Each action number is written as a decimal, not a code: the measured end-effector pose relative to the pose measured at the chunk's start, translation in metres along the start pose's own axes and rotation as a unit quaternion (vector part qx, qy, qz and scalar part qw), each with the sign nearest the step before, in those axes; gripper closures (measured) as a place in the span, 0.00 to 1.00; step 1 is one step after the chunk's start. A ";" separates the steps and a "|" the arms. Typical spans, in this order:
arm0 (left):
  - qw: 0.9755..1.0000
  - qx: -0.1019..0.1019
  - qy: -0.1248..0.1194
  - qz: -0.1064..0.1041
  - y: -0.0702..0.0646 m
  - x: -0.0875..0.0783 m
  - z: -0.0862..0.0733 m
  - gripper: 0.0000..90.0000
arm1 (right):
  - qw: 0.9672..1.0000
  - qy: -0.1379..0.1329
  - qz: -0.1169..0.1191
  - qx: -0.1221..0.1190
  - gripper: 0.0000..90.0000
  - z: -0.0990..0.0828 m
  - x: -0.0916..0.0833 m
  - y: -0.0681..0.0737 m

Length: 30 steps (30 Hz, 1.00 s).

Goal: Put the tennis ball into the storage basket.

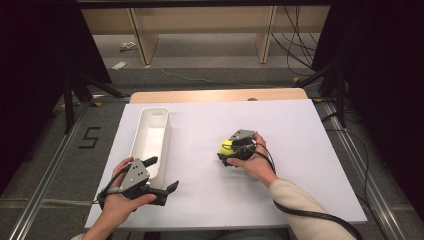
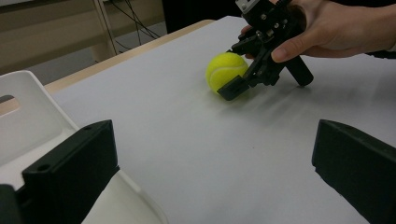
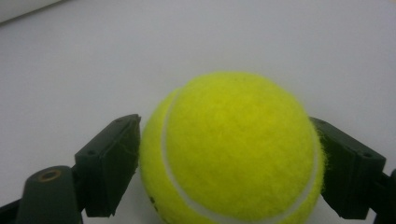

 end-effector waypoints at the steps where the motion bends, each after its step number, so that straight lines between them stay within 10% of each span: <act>1: 1.000 0.000 0.000 0.000 0.000 0.000 0.000 0.00 | 1.000 -0.001 -0.002 0.001 0.22 0.000 0.000 0.000; 30: 1.000 0.000 -0.002 -0.001 0.000 0.000 0.000 0.00 | 1.000 -0.017 -0.008 0.005 0.28 0.006 -0.007 -0.002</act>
Point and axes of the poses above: each handheld gripper's, and its own axes: x roughly forward along the jaws, z roughly out of its top, y roughly to its left, the point moved 5 cm from there along x, roughly forward along the jaws, and after that the axes turned 4 degrees about y, right-handed, at the moved point
